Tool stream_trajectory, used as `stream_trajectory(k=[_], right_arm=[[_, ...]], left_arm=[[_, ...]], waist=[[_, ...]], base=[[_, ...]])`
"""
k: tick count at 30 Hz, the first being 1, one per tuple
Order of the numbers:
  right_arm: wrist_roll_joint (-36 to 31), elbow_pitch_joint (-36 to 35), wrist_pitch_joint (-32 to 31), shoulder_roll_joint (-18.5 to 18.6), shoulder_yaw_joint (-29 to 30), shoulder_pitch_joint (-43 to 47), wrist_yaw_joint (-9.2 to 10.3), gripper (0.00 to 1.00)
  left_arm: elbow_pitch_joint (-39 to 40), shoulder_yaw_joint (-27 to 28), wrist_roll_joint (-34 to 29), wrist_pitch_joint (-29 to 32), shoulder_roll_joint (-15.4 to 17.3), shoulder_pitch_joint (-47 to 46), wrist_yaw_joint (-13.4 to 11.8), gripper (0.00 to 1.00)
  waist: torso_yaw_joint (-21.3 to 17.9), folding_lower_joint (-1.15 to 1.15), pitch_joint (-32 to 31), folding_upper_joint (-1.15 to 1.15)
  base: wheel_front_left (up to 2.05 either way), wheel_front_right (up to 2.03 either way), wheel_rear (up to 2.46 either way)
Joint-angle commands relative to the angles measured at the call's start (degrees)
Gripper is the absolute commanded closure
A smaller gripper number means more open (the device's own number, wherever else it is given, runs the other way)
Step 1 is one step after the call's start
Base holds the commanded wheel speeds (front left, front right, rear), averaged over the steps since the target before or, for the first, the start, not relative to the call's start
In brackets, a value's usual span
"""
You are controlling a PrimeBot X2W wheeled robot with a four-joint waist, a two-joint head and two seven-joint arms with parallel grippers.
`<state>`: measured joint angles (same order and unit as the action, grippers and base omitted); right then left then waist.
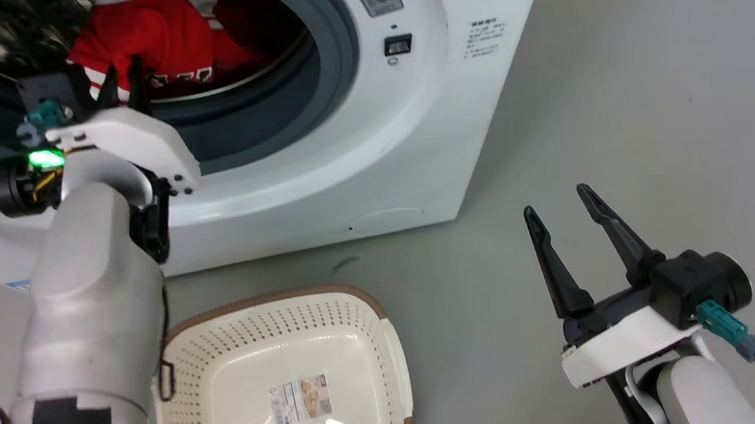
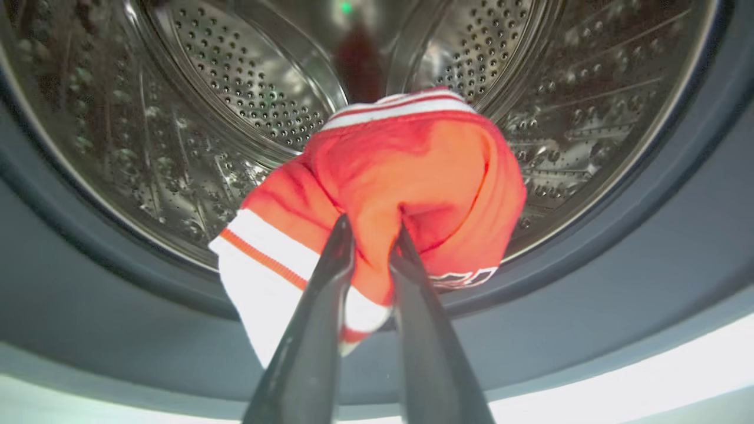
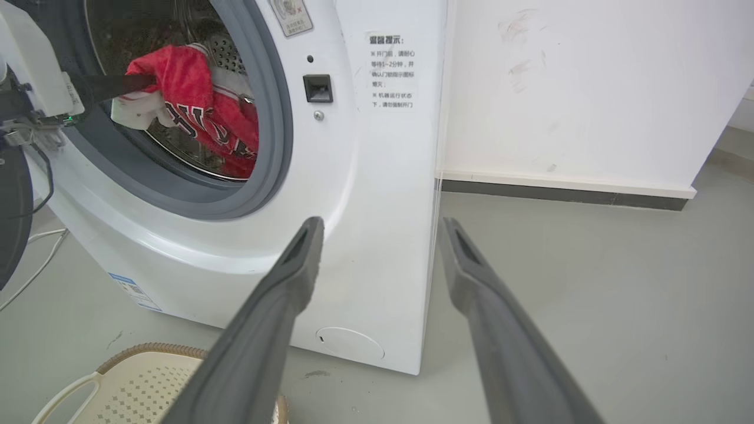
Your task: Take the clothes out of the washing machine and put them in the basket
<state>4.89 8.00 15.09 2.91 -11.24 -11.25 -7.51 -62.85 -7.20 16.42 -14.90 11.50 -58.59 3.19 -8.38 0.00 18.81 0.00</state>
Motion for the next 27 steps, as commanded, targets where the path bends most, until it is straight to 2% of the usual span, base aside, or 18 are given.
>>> stream_trajectory(k=[1,11,16,24,25,27], right_arm=[[-0.2,0.1,0.0,-0.1,0.2,1.0,0.04,0.00],[0.3,-0.7,-1.3,0.0,1.5,5.0,0.04,0.00],[0.4,-1.6,-2.2,0.0,2.7,7.7,0.04,0.00],[0.4,-3.4,-4.0,0.0,3.1,11.0,0.04,0.00],[0.3,-4.4,-4.4,0.0,3.3,11.7,0.03,0.00],[0.1,-5.2,-4.7,0.0,3.6,12.2,0.04,0.00]], left_arm=[[2.2,0.5,0.1,-0.4,-0.3,2.1,-0.3,1.00],[22.7,3.7,-1.7,-0.4,-2.7,20.6,-1.1,1.00],[32.3,4.3,-2.5,-0.4,-4.4,29.8,-0.5,1.00],[46.9,1.9,-3.6,0.0,-6.1,44.3,-1.3,1.00],[52.5,0.8,-3.2,1.9,-6.7,50.2,-2.4,1.00],[56.3,-0.3,-3.1,3.7,-7.1,53.9,-3.2,1.00]], waist=[[1.6,0.00,-2.8,0.00],[3.6,0.00,-10.1,0.00],[4.9,0.00,-13.3,0.00],[6.9,0.00,-17.1,0.00],[7.4,0.00,-17.2,0.00],[8.1,0.00,-16.9,0.00]], base=[[0.00,0.00,0.00],[0.00,0.00,0.00],[0.00,0.00,0.00],[0.00,0.00,0.00],[0.00,0.00,0.00],[0.00,0.00,0.00]])
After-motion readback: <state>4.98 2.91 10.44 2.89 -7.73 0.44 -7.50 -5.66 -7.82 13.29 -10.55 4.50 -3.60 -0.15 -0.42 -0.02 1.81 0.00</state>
